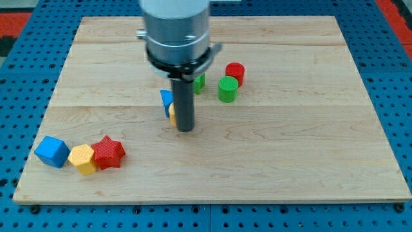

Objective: Slide yellow heart closer red star

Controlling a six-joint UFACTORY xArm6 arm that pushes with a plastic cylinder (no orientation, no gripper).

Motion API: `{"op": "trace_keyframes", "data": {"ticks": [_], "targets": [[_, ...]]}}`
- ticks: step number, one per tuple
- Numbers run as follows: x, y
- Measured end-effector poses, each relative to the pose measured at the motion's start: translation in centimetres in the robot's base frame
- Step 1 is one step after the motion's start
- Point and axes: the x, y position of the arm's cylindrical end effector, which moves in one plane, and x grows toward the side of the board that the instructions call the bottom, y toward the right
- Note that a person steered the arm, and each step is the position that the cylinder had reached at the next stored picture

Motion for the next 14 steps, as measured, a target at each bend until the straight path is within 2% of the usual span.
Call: {"op": "trace_keyframes", "data": {"ticks": [1,2,3,4,5,6,7,8,10,11,12,13,14], "targets": [[-0.1,4.2],[-3.1,7.3],[-5.0,1.5],[-4.5,-6.6],[-3.9,-3.7],[-3.9,3.7],[-3.7,6.8],[-2.6,4.5],[-2.0,-9.4],[-2.2,-6.1],[-2.5,0.7],[0.3,3.3],[3.1,-0.3]]}}
